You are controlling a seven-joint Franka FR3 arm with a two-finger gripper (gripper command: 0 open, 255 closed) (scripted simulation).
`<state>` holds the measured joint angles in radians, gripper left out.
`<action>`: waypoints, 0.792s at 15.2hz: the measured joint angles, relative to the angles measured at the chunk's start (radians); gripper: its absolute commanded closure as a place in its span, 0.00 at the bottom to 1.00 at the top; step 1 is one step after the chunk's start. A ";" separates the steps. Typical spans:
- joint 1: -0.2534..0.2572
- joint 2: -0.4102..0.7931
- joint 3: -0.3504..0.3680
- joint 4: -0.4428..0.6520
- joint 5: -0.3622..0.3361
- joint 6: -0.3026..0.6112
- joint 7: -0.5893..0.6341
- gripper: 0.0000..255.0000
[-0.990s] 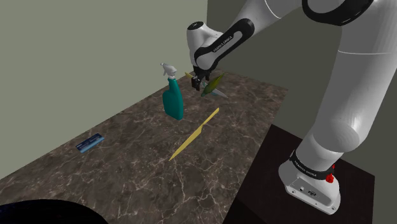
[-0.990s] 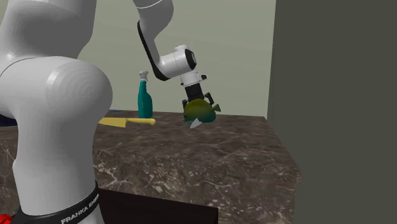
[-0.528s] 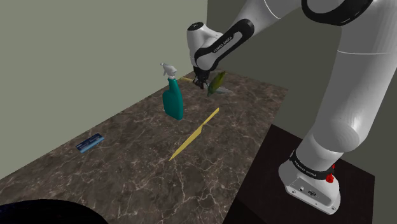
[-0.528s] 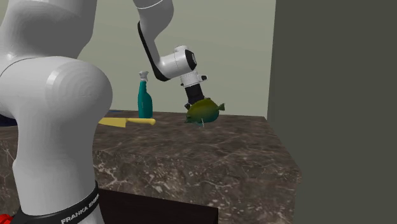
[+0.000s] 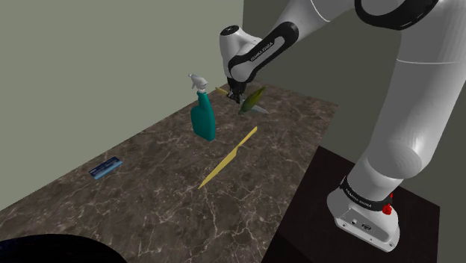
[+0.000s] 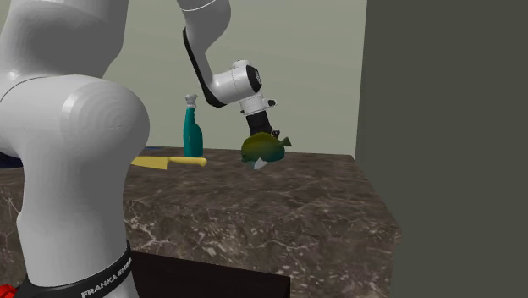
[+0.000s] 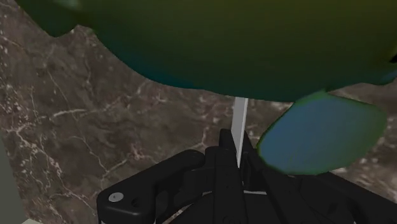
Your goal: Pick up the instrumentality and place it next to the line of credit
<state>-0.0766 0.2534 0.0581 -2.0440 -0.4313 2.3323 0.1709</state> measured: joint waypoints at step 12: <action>-0.002 -0.081 0.012 0.049 0.047 -0.124 -0.060 1.00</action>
<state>-0.0789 0.1722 0.0705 -1.9948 -0.3840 2.2086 0.1113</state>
